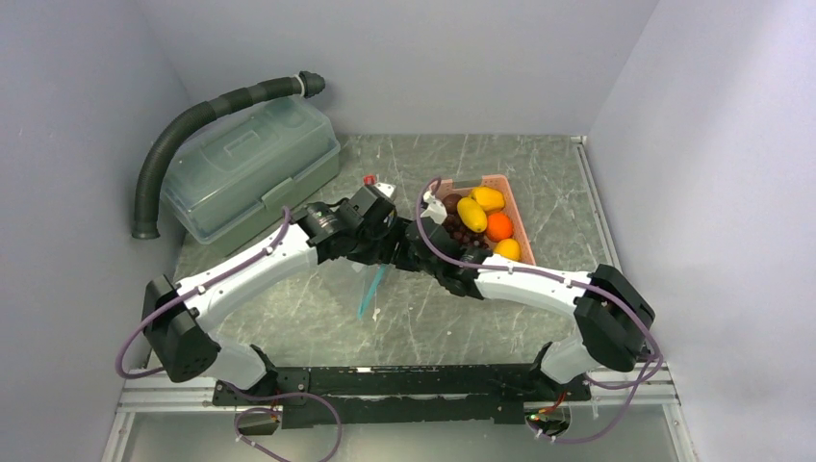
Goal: Place the food in the zip-top bag and seal the zipper
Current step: Open the zipper of the food storage bag.
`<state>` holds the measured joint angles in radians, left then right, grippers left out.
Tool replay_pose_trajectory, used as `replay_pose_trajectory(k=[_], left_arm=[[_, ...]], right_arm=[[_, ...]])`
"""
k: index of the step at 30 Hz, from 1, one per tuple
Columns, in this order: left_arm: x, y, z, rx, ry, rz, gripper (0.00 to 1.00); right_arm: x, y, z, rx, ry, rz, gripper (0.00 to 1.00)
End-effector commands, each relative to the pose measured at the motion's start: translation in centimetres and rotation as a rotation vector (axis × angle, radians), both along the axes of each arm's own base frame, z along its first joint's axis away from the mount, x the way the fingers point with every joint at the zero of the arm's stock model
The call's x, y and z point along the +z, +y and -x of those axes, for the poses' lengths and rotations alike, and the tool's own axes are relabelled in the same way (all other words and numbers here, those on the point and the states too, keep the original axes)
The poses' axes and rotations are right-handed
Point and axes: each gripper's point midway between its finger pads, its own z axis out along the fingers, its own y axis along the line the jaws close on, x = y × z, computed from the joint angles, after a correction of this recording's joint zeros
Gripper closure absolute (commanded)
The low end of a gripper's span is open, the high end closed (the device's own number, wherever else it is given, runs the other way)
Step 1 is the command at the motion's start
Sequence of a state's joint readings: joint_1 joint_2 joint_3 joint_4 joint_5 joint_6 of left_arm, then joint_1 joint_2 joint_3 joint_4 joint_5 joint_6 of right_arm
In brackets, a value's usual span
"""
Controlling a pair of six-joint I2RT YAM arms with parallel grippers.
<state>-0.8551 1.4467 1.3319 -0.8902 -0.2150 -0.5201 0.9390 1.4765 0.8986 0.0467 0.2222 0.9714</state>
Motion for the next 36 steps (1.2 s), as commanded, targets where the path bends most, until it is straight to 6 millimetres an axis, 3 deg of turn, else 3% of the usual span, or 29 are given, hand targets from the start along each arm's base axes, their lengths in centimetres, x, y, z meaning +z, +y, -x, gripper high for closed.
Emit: replay_pose_trajectory(k=[1,12,18,25,33,36], left_arm=[[2.9,-0.2,-0.6,0.038,-0.077,0.079,1.00],[5.4,0.5,0.1,0.000,-0.086,0.068,1.00],[5.1,1.1,0.8,-0.013,-0.057,0.034,1.00],[4.9,0.7,0.6,-0.014,-0.058,0.046,1.00],[4.6,0.1,0.6,-0.026,-0.048,0.065,1.00],[4.5,0.0,0.6,-0.028,-0.045,0.063,1.00]], right_arm=[[2.2,0.6,-0.5,-0.036,-0.042,-0.073,0.43],[3.3,-0.8,0.1,-0.053,-0.040,-0.047,0.43],[3.9,-0.9,0.3,-0.052,-0.040,-0.047,0.43],[5.7,-0.3,0.2,-0.045,-0.066,-0.086,0.43],[6.2,0.0,0.2,-0.042,-0.073,-0.097,0.43],[7.5,0.5,-0.1,-0.040,-0.100,-0.138,0.43]])
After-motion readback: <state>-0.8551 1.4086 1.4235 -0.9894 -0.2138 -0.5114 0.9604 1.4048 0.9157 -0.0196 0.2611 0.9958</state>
